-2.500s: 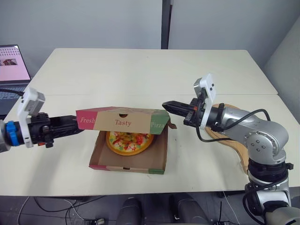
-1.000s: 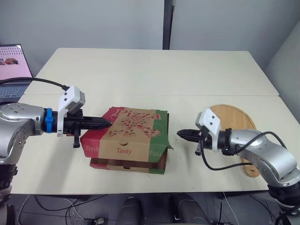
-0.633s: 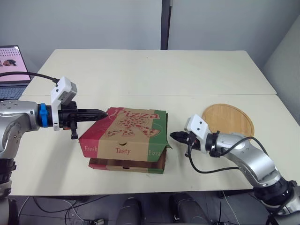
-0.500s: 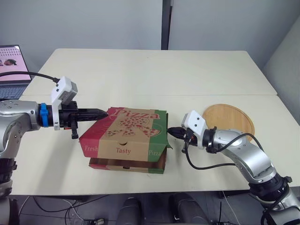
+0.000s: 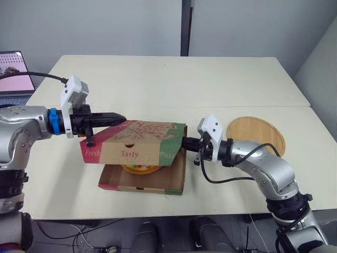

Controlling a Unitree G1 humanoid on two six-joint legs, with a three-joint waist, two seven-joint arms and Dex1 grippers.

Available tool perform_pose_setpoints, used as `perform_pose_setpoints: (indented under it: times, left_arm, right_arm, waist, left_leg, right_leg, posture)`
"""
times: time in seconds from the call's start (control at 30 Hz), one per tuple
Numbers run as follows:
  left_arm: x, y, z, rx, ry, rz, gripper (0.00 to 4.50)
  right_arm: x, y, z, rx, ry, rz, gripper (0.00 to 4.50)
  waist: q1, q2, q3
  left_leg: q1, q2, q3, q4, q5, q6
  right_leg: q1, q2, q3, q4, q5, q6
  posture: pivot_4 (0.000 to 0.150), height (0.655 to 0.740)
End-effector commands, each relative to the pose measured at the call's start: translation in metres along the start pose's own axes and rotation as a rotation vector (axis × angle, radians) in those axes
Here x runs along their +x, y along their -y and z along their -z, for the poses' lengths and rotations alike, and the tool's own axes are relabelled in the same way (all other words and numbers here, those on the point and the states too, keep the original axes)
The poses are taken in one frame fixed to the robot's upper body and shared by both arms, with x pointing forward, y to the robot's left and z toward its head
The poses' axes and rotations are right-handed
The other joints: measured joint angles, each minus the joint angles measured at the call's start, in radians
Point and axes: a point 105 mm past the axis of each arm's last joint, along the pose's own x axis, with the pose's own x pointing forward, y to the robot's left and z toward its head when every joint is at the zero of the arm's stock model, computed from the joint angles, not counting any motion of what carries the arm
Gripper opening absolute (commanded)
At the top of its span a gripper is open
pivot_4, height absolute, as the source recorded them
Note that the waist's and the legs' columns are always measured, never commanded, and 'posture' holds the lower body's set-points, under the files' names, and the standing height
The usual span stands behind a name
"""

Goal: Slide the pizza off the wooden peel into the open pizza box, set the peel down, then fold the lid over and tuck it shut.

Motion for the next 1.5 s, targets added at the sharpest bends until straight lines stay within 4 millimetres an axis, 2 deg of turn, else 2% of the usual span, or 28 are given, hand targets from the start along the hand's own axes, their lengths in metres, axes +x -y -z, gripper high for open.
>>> perform_pose_setpoints:
  times: [0.03,0.2,0.4,0.6,0.77,0.93,1.23,1.43,1.5]
  left_arm:
    - [0.0,-0.002,-0.011,0.029,0.02,0.007,0.02]
    - [0.005,0.0,-0.009,0.038,-0.006,0.048,0.02]
    - [0.006,0.013,0.01,0.061,-0.116,0.125,0.02]
    - [0.004,0.016,0.028,0.094,-0.203,0.145,0.02]
    - [0.0,0.018,0.043,0.121,-0.271,0.155,0.02]
    - [-0.001,0.017,0.052,0.143,-0.313,0.159,0.02]
    - [-0.002,0.013,0.056,0.165,-0.339,0.144,0.02]
    - [-0.008,0.007,0.054,0.16,-0.335,0.113,0.02]
    - [-0.009,0.007,0.054,0.16,-0.339,0.113,0.02]
  right_arm:
    - [-0.004,0.004,-0.014,-0.032,0.039,0.001,0.0]
    - [-0.006,-0.001,-0.008,-0.023,0.023,-0.017,0.0]
    - [-0.012,-0.014,0.007,-0.036,-0.014,-0.042,0.0]
    - [-0.03,-0.029,0.03,-0.056,-0.104,-0.063,0.0]
    - [-0.051,-0.033,0.038,-0.08,-0.172,-0.082,0.0]
    - [-0.056,-0.027,0.033,-0.105,-0.166,-0.045,0.0]
    - [-0.043,-0.029,0.026,-0.121,-0.12,-0.06,0.0]
    - [-0.039,0.001,0.026,-0.195,-0.123,0.074,0.0]
    - [-0.038,0.004,0.028,-0.216,-0.131,0.077,0.0]
  waist:
    - [-0.002,0.0,0.0]
    - [-0.001,0.0,0.0]
    - [-0.002,0.0,0.0]
    - [0.001,0.0,0.0]
    - [0.002,0.0,0.0]
    - [0.001,0.0,0.0]
    - [0.002,0.0,0.0]
    - [0.001,0.0,0.0]
    - [0.001,0.0,0.0]
  left_leg:
    - [0.0,0.0,0.0,0.0,0.0,0.0]
    - [0.0,0.0,0.0,0.0,0.0,0.0]
    - [0.0,0.0,0.0,0.0,0.0,0.0]
    - [0.0,0.0,0.0,0.001,0.0,0.0]
    - [0.0,0.0,0.001,0.002,0.0,0.0]
    - [0.0,0.0,0.001,0.002,0.0,0.0]
    - [0.0,0.0,0.001,0.003,0.0,0.0]
    - [0.0,0.0,0.001,0.003,0.0,0.0]
    - [0.0,0.0,0.002,0.003,0.0,0.0]
  right_leg:
    - [0.0,0.0,0.001,0.0,0.0,0.0]
    - [0.0,0.0,0.001,0.0,0.0,0.0]
    - [0.0,0.0,0.001,0.0,0.0,0.0]
    - [0.0,0.0,0.001,0.0,0.0,0.0]
    - [0.001,0.0,0.001,0.0,0.0,0.0]
    - [0.001,0.0,0.001,0.0,0.0,0.001]
    - [0.001,0.0,0.001,0.0,0.0,0.001]
    - [0.001,0.0,0.002,0.0,0.001,0.001]
    - [0.001,0.0,0.002,0.0,0.001,0.001]
  posture:
    - [0.15,0.74]
    - [0.15,0.74]
    - [0.15,0.74]
    - [0.15,0.74]
    - [0.15,0.74]
    - [0.15,0.74]
    - [0.15,0.74]
    - [0.15,0.74]
    - [0.15,0.74]
